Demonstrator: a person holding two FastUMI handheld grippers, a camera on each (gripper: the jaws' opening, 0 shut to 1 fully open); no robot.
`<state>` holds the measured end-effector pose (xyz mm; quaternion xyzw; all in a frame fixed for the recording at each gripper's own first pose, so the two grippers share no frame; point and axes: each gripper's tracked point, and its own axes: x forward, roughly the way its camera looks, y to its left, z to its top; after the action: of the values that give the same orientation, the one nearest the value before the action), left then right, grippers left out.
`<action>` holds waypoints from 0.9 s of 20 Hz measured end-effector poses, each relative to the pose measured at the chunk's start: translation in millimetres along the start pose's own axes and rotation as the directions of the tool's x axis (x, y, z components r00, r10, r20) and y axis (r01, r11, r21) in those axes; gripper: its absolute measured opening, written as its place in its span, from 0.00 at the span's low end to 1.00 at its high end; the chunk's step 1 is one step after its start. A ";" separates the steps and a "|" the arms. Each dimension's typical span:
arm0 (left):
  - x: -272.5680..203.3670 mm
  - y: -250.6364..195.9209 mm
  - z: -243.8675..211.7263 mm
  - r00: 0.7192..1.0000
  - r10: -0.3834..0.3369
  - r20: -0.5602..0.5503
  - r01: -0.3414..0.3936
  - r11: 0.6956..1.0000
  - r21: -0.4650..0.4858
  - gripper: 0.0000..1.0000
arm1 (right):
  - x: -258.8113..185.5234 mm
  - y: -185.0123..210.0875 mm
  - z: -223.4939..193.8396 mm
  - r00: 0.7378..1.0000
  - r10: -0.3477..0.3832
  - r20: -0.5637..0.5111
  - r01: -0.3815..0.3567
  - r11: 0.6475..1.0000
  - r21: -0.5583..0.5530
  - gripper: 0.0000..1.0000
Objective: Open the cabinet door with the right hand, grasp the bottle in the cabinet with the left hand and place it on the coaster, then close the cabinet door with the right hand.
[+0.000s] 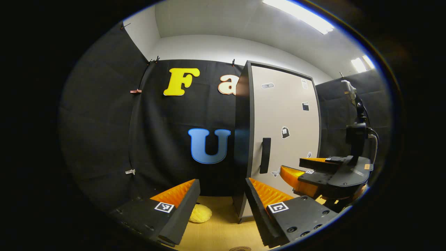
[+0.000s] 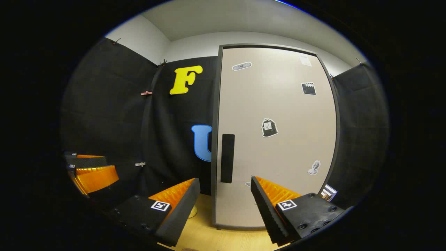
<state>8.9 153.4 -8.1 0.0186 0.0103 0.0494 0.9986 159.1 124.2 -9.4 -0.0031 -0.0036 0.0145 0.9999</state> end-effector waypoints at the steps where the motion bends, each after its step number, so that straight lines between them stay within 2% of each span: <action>1: 2.2 6.5 -0.1 1.000 -0.004 -0.001 0.004 1.000 0.002 0.82 | 11.0 -1.2 0.2 1.000 -0.030 0.004 0.030 1.000 0.005 0.95; 6: 10.0 26.7 1.0 0.999 -0.031 0.007 0.032 0.999 -0.015 0.82 | 56.8 -2.4 -14.7 0.993 -0.108 -0.039 0.109 0.994 0.021 0.94; 10: 16.6 38.3 -5.0 0.999 -0.044 -0.004 0.044 0.998 -0.033 0.82 | 80.8 -4.0 -15.1 0.988 -0.153 -0.024 0.154 0.988 0.023 0.93; 15: 21.2 45.3 -13.2 0.997 -0.068 -0.022 0.067 0.995 -0.078 0.82 | 106.9 -8.4 -14.9 0.984 -0.179 -0.015 0.180 0.983 0.031 0.86; 16: 22.7 46.4 -12.8 0.997 -0.071 -0.022 0.069 0.995 -0.073 0.82 | 112.3 -9.2 -16.8 0.983 -0.183 -0.014 0.184 0.983 0.024 0.78; 18: 24.2 47.4 -13.3 0.997 -0.078 -0.019 0.077 0.994 -0.074 0.82 | 118.3 -8.9 -18.9 0.982 -0.190 -0.014 0.190 0.982 0.009 0.72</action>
<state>28.0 203.4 -20.1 -0.0187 0.0201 0.0112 0.9996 277.8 118.7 -27.4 0.0022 0.0025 -0.0811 0.9967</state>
